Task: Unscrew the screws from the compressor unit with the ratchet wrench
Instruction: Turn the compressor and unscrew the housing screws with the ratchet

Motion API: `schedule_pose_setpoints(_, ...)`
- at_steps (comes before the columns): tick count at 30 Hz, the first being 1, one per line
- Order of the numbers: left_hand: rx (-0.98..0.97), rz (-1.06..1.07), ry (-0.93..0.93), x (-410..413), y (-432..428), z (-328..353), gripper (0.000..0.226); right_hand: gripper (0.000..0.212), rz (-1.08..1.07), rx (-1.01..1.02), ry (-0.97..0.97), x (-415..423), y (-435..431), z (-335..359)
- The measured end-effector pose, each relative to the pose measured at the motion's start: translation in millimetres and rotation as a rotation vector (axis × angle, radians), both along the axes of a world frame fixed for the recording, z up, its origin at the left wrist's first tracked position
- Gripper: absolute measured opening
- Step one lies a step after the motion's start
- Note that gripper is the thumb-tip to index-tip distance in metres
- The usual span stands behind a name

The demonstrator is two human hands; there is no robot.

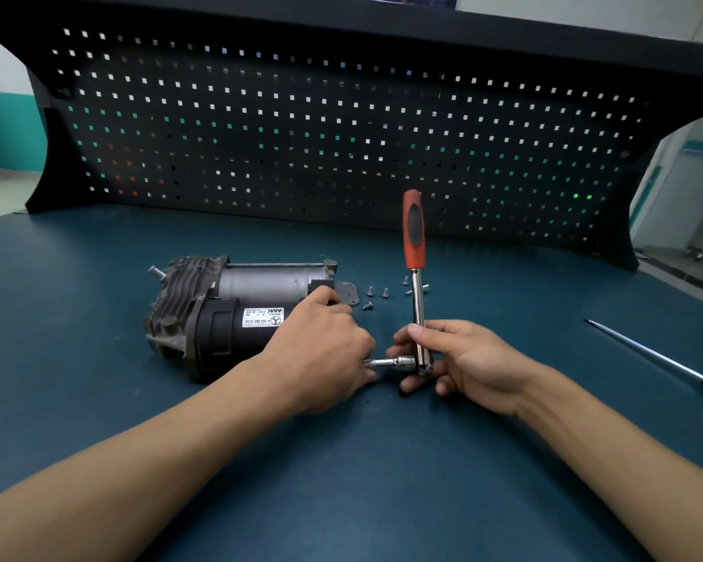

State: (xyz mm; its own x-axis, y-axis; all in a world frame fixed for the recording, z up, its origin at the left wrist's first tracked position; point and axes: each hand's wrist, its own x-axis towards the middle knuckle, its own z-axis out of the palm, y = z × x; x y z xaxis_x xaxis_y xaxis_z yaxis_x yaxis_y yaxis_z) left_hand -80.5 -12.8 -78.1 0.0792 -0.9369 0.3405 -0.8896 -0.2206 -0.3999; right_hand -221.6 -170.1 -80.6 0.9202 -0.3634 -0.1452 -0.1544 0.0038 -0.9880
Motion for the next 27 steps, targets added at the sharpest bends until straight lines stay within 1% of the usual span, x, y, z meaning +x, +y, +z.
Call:
schedule_pose_setpoints(12,-0.01,-0.003,-0.013,0.8,-0.1,-1.6,0.042,0.047,0.047,0.027,0.022,1.2,-2.7,-0.9)
schedule_pose_setpoints(14,-0.011,-0.001,-0.014,0.9,-0.6,-1.8,0.043,0.041,0.047,0.011,0.027,1.2,-2.8,-1.3)
schedule_pose_setpoints(18,-0.016,0.001,-0.004,1.1,-0.6,-2.4,0.042,0.018,0.04,-0.026,0.035,1.1,-4.3,-3.7)
schedule_pose_setpoints(20,-0.022,-0.001,0.0,1.3,-0.5,-2.6,0.041,0.015,0.041,-0.028,0.025,1.0,-4.2,-4.3)
schedule_pose_setpoints(22,-0.023,-0.002,-0.004,1.4,-0.8,-2.9,0.042,0.025,0.041,-0.028,0.01,0.3,-3.1,-3.7)
schedule_pose_setpoints(25,-0.024,-0.003,-0.012,1.3,-0.9,-3.2,0.042,0.048,0.015,-0.021,-0.023,-1.2,-3.3,-3.9)
schedule_pose_setpoints(27,-0.024,-0.006,-0.018,1.6,-0.7,-3.1,0.042,0.054,0.003,-0.021,-0.061,-2.7,-4.2,-5.2)
